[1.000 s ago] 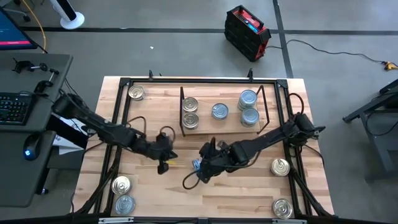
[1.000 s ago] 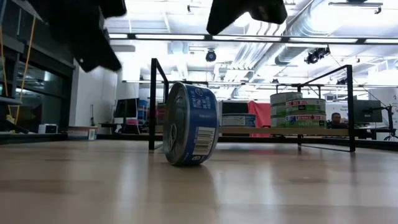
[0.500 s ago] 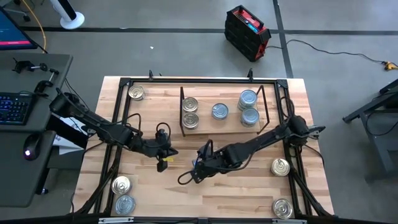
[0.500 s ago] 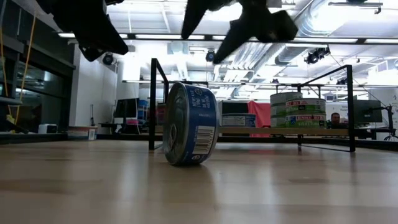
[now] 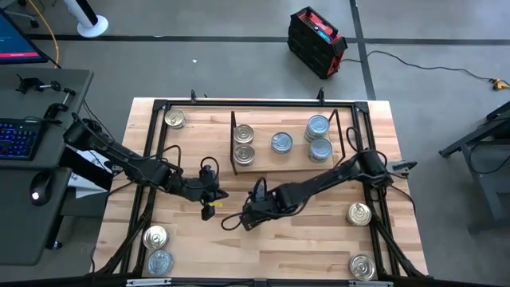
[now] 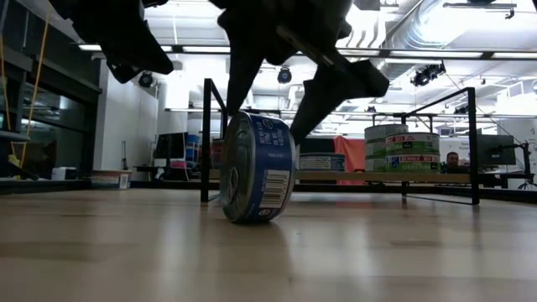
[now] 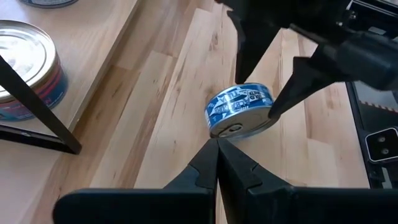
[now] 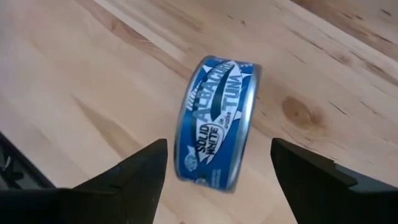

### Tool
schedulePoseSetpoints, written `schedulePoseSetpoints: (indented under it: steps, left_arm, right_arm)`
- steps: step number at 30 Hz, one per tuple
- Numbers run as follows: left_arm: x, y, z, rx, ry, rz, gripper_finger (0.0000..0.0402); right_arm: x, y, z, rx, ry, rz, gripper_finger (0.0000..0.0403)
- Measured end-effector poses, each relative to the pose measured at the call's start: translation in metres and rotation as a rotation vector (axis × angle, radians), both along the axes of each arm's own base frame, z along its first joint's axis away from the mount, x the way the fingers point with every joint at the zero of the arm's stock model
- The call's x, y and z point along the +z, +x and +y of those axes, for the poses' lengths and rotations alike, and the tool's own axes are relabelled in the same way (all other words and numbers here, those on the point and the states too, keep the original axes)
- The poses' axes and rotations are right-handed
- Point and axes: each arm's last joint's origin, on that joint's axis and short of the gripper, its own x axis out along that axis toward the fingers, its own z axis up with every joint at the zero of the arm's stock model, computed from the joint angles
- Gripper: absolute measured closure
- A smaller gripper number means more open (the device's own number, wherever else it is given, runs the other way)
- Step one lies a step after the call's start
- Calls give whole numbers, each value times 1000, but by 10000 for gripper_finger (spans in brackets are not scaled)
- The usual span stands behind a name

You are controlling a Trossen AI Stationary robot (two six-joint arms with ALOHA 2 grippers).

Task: Stack canned seafood by type on shelf
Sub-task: Stack the blue tuna can on top of the other blue tuna can on the shelf

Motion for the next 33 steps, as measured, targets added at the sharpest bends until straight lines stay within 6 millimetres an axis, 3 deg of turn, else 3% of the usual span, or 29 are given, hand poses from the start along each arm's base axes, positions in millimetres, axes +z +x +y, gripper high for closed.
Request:
schedulePoseSetpoints:
  steps: [8, 11, 14, 16, 22, 25, 29, 33]
  left_arm:
    - [3, 2, -1, 12, -17, -33, 401]
    - [8, 6, -2, 8, -41, -103, 401]
    - [16, 7, -1, 15, -64, -163, 401]
    - [25, 4, 3, 25, -76, -193, 401]
    - [61, -16, 21, 55, -74, -313, 401]
    - [75, -28, 31, 102, -62, -383, 401]
    - [87, -40, 39, 129, -63, -443, 401]
    - [93, -47, 42, 132, -75, -475, 401]
  right_arm:
    - [-14, 7, 2, 49, -44, -13, 141]
    - [-14, 6, 1, 45, -60, -5, 196]
    - [-15, 2, -1, 74, -97, 33, 283]
    - [-13, -5, -2, 113, -123, 86, 288]
    - [-4, -49, 13, 243, -193, 380, 288]
    - [-1, -71, 24, 268, -197, 438, 288]
    - [-8, -115, 29, 135, -57, 381, 288]
    - [-7, -160, 30, -123, 125, 102, 288]
